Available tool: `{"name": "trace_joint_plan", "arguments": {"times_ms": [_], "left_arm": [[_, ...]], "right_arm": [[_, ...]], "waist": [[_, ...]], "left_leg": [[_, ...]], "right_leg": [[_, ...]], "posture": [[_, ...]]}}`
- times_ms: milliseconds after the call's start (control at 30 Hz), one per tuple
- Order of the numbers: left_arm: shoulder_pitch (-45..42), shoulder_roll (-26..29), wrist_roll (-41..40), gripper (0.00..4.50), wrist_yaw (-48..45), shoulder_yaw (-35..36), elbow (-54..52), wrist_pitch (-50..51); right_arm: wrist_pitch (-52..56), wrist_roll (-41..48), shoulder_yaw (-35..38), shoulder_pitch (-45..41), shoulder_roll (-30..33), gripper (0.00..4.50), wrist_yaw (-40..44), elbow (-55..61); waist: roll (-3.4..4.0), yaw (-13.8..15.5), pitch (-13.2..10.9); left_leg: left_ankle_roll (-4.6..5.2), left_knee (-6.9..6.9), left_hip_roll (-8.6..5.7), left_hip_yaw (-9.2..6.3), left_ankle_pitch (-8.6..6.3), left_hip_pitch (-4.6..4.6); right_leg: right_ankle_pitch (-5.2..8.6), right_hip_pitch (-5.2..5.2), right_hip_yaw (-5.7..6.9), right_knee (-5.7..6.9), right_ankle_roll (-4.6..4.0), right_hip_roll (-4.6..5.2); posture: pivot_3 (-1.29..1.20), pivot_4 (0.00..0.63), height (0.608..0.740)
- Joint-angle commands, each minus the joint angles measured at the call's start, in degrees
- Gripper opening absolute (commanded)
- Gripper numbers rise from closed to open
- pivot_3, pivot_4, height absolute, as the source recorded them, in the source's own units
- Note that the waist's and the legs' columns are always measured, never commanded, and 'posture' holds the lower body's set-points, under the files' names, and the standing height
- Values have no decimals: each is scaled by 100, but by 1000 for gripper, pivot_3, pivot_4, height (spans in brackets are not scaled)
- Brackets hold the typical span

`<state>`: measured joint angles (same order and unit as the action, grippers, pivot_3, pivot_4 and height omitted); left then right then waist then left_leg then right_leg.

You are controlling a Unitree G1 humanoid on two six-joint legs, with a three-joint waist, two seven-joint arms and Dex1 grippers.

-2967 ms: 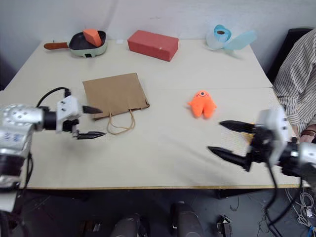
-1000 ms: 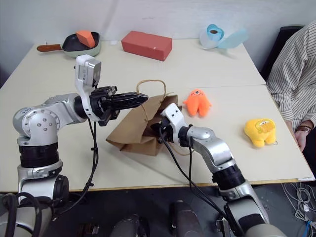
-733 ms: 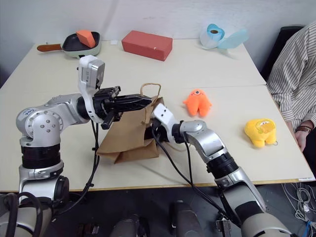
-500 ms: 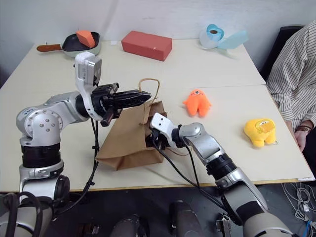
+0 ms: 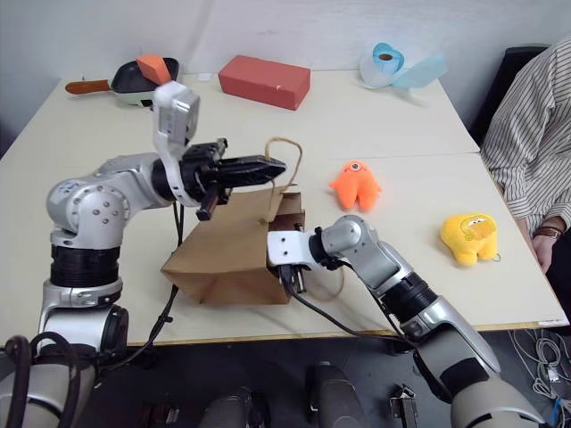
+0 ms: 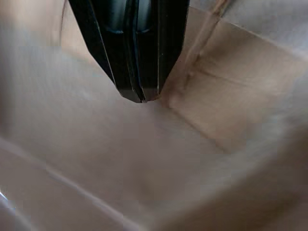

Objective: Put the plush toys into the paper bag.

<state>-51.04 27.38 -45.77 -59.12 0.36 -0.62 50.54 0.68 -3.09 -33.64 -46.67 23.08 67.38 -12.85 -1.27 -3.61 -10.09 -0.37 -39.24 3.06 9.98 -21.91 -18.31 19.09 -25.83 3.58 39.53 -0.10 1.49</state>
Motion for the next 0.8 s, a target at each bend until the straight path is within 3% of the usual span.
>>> {"name": "trace_joint_plan", "arguments": {"times_ms": [33, 133, 267, 367, 533, 800], "left_arm": [[-67, -84, 109, 0, -187, -162, -227, -282], [-111, -167, 123, 0, -227, -208, -219, -327], [-108, -146, 36, 0, -258, -178, -383, -256], [-63, -37, -105, 0, -212, -21, -530, -121], [-69, 59, -467, 0, 88, 454, -559, 191], [-567, 57, -1023, 0, 756, 1261, -64, 550]], "right_arm": [[-766, -153, -51, -315, -216, 37, 163, -317], [-778, -186, 13, -458, -433, 37, 170, -650], [1277, 663, 745, -421, -1118, 37, -25, -975], [2078, 894, 1146, -317, -1343, 37, -300, -1096], [2540, 693, 1276, -156, -1439, 37, -944, -1284], [2440, 65, 821, -4, -1180, 37, -1291, -1325]], "waist": [[0, 2, 0], [0, 5, 0], [0, -29, 0], [0, -73, 0], [0, -81, 0], [1, -110, 0]], "left_leg": [[0, 0, 0, 0, 0, 1], [0, -1, 0, 0, 0, 0], [1, -1, 3, -1, 0, 0], [1, -2, 5, -4, 0, -2], [2, -3, 3, -11, 1, -5], [-4, -3, 2, -11, 5, 5]], "right_leg": [[0, 1, 0, 0, 0, 1], [0, 0, 0, -1, 0, 2], [0, 0, 0, 4, 0, 1], [0, -2, 0, 8, -1, 1], [0, 0, 0, 4, -1, 4], [0, 8, -1, 9, -1, 3]], "posture": [[0, 150, 740], [0, 150, 740], [0, 150, 740], [0, 150, 740], [0, 150, 740], [0, 150, 740]]}}
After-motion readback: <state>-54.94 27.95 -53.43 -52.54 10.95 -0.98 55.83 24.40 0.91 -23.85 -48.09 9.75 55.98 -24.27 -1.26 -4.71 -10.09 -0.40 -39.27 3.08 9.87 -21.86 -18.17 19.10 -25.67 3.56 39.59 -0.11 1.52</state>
